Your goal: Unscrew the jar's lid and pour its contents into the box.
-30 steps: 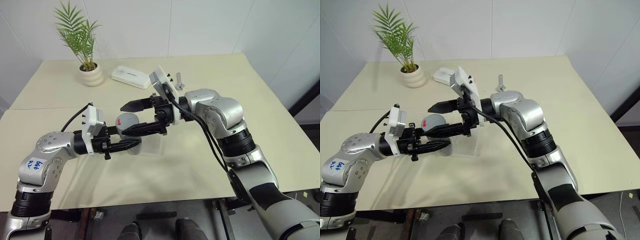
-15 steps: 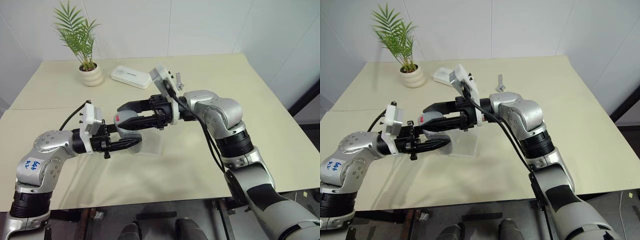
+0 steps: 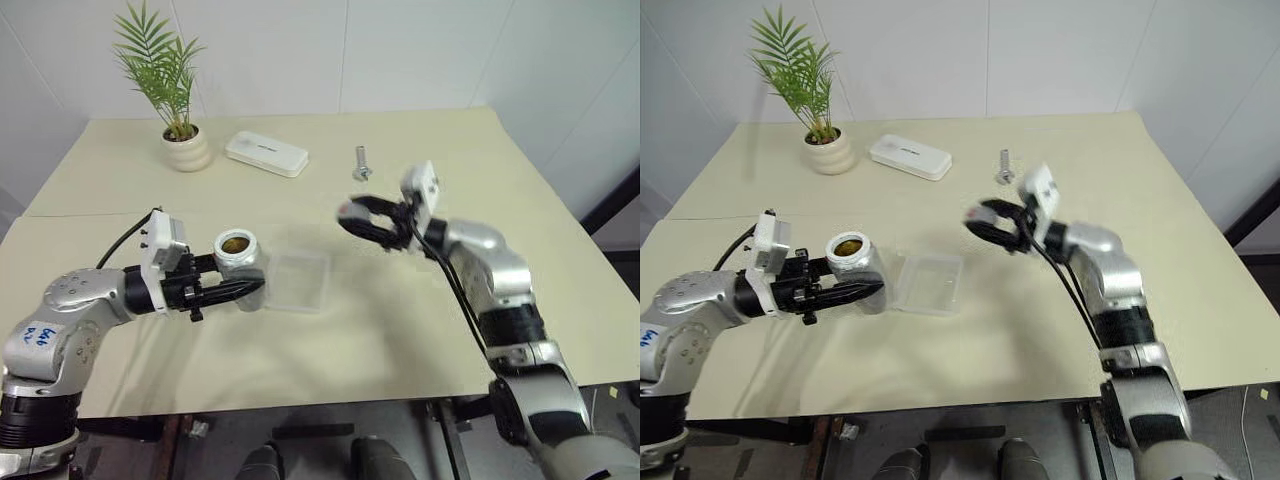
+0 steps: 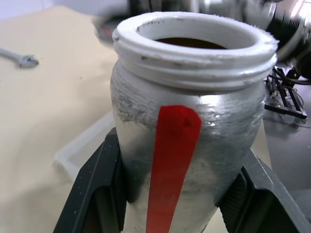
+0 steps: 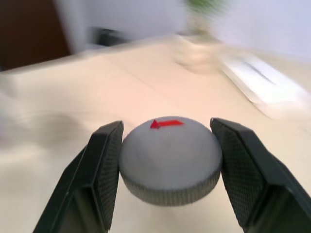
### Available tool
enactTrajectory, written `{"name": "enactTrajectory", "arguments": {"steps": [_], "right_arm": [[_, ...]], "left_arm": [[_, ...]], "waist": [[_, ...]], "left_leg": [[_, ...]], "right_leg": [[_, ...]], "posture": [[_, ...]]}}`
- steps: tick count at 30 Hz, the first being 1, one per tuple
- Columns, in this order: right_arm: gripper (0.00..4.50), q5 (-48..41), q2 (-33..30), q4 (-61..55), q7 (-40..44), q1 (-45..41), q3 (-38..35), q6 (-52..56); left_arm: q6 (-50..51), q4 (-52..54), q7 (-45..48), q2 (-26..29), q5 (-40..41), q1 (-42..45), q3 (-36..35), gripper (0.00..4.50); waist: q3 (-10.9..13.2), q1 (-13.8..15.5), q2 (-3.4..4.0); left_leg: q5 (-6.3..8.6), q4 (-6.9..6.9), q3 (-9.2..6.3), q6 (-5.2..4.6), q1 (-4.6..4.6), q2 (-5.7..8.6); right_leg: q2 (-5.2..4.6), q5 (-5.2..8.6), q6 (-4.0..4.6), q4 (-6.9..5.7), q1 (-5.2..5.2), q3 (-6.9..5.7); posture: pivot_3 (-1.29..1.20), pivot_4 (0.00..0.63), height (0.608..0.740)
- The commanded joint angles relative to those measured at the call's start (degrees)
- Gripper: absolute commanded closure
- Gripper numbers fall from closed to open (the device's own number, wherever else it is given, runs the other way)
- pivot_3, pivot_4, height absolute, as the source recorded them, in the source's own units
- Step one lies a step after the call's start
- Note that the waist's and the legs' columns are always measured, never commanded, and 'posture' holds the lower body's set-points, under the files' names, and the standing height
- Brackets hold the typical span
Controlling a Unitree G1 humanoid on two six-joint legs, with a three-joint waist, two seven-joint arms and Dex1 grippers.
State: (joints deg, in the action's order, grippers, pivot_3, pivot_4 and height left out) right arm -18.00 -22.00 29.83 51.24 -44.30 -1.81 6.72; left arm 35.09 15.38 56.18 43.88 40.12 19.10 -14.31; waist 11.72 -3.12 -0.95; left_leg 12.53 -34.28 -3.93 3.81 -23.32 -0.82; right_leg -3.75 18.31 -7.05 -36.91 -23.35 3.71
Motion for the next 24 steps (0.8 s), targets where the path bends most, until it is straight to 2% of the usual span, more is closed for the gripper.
{"name": "enactTrajectory", "arguments": {"steps": [1,6,12,17,20,22,24], "right_arm": [[1.96,3.4,-1.4,7.4,-2.2,0.9,-2.4,-12.1],[1.96,4.1,-1.0,14.6,-2.7,1.8,-3.5,-14.2],[0.10,3.2,-0.9,11.5,-0.3,2.6,-4.0,-13.0],[0.04,-0.5,-3.4,-4.9,2.4,5.3,-3.9,-4.2],[0.04,-4.2,-7.1,-19.1,4.8,7.3,-2.1,7.4],[0.04,-6.0,-12.3,-30.5,7.7,9.4,1.9,18.2],[0.04,-9.5,-15.9,-41.1,8.9,12.2,3.6,24.7]], "left_arm": [[-0.3,2.0,-1.6,-0.5,1.2,-0.3,-1.6,2.53],[-1.0,0.6,-4.6,-1.8,1.2,1.9,-2.3,2.53],[-0.7,-1.1,-6.2,-2.3,1.5,4.3,-2.9,2.53],[-1.0,-2.0,-6.9,-0.6,-0.4,5.4,-2.6,2.53],[-1.3,-4.2,-6.6,1.6,-3.0,6.9,-1.0,2.53],[-4.5,-6.6,-6.4,3.0,-7.3,9.0,0.9,2.53],[-5.5,-10.4,-8.0,5.2,-13.8,12.7,5.3,2.53]], "waist": [[0.0,-0.4,0.00],[0.0,-1.0,0.00],[0.0,-1.5,-0.01],[0.0,-1.4,0.00],[0.0,-1.1,0.00],[0.0,-0.9,0.03],[0.0,-0.3,0.01]], "left_leg": [[0.00,0.00,0.04,0.01,0.01,-0.02],[-0.05,-0.02,0.10,0.09,0.10,-0.10],[-0.15,-0.15,0.10,0.24,0.12,-0.06],[-0.16,-0.22,0.09,0.25,0.13,-0.07],[-0.16,-0.26,0.07,0.25,0.12,-0.06],[-0.15,-0.28,0.05,0.25,0.13,-0.07],[-0.15,-0.30,0.03,0.25,0.13,-0.06]], "right_leg": [[0.03,0.00,0.00,-0.02,-0.02,0.05],[0.18,0.00,0.00,-0.18,-0.03,0.19],[0.23,-0.07,-0.07,-0.33,-0.02,0.37],[0.25,-0.06,-0.07,-0.47,-0.03,0.40],[0.25,-0.06,-0.07,-0.47,-0.03,0.40],[0.26,-0.06,-0.06,-0.48,-0.03,0.40],[0.28,-0.05,-0.04,-0.50,-0.03,0.39]], "posture": [[0.00,0.150,0.740],[0.00,0.150,0.740],[0.00,0.150,0.740],[0.00,0.150,0.740],[0.00,0.150,0.740],[0.00,0.150,0.740],[0.00,0.150,0.740]]}}
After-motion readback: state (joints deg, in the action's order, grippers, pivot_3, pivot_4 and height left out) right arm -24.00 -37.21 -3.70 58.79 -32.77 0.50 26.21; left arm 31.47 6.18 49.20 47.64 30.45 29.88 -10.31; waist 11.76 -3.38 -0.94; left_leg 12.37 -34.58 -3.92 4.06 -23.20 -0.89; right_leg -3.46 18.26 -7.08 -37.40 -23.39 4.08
